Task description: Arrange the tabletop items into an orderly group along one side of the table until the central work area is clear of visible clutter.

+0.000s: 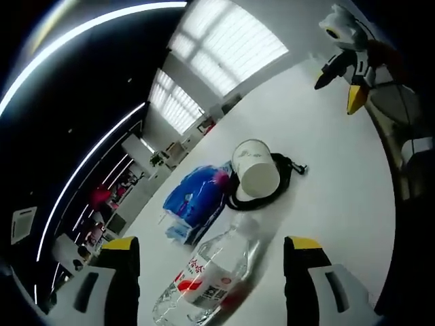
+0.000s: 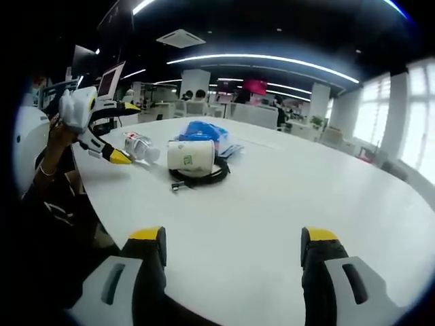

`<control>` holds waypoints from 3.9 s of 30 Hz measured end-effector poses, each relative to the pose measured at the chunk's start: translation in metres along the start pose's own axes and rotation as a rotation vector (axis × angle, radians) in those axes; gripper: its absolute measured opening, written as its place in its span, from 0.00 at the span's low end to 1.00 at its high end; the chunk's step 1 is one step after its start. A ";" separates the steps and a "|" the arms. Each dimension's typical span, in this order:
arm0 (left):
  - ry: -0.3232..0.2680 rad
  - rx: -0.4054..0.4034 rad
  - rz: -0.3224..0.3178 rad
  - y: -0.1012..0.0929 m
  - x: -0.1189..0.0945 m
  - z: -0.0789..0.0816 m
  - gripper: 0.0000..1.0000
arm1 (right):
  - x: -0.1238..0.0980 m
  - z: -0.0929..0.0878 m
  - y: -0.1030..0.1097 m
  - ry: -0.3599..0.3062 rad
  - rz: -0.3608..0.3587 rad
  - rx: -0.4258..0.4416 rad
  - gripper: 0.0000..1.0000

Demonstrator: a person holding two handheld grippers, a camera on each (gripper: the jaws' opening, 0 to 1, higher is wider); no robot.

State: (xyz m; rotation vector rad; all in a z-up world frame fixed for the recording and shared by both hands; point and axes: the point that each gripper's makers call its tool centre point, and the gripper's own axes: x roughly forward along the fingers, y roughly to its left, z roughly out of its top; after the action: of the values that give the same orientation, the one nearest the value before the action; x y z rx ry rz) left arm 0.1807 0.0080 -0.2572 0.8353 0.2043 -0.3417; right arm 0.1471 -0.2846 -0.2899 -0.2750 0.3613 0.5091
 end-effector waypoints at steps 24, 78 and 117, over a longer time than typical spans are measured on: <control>0.050 0.093 0.029 0.000 0.009 -0.007 0.86 | 0.001 -0.004 -0.001 -0.002 0.001 0.010 0.78; 0.045 0.368 0.079 -0.004 0.028 0.008 0.86 | -0.002 -0.009 -0.005 -0.001 -0.014 0.016 0.76; 0.099 0.498 0.111 -0.008 0.040 0.010 0.75 | -0.001 -0.011 -0.003 0.003 0.007 0.041 0.77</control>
State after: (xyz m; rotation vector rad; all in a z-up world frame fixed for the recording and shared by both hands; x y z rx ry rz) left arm 0.2155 -0.0136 -0.2688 1.3521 0.1656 -0.2491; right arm 0.1449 -0.2915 -0.2987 -0.2346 0.3752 0.5077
